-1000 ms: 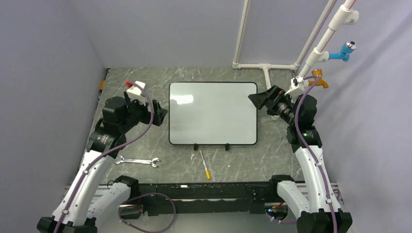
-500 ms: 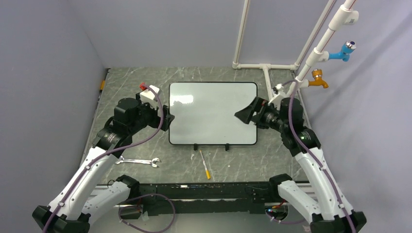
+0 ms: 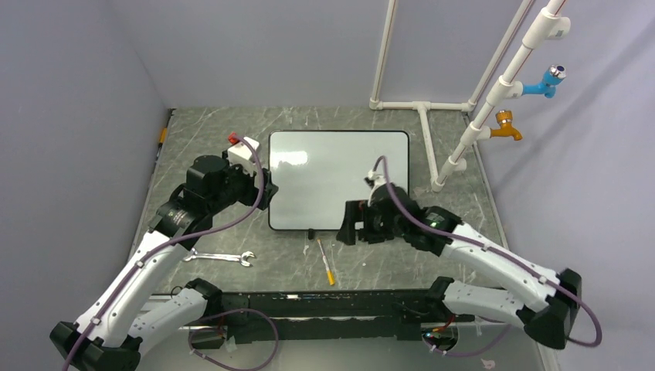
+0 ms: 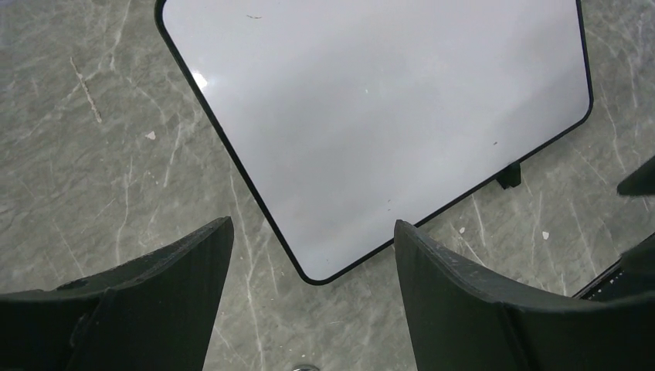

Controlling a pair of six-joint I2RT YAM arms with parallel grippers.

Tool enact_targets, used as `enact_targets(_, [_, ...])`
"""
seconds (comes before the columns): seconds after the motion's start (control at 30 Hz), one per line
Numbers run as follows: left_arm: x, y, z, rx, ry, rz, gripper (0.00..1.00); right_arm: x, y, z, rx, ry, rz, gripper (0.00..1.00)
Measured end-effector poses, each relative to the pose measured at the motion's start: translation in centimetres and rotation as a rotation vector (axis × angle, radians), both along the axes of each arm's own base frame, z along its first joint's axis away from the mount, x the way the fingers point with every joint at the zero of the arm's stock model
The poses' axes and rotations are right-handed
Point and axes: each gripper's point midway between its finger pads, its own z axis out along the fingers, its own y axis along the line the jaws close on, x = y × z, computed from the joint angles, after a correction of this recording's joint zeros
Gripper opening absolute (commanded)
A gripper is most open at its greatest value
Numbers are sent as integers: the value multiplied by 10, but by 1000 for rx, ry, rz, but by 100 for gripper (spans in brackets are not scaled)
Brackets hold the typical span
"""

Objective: Write a sentence on the whiteboard
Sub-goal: Pick up the whiteboard marker from the center of the board.

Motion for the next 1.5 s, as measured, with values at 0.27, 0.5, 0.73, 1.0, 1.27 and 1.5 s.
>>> enact_targets(0.27, [2,6,2,11,-11,34,79,-31,35,-85,-307,85,51,66])
enact_targets(0.5, [3,11,6,15,-27,61,78,-28,48,-126,-429,114,44,56])
enact_targets(0.73, [3,12,6,17,-30,67,79,-13,76,-125,-401,89,33,53])
enact_targets(1.0, [3,15,8,19,-38,80,79,-11,80,-156,-467,117,43,39])
enact_targets(1.27, [4,17,9,23,-43,93,79,-9,85,-165,-486,124,48,14])
enact_targets(1.5, [4,19,9,26,-44,100,79,-12,87,-165,-487,122,61,0])
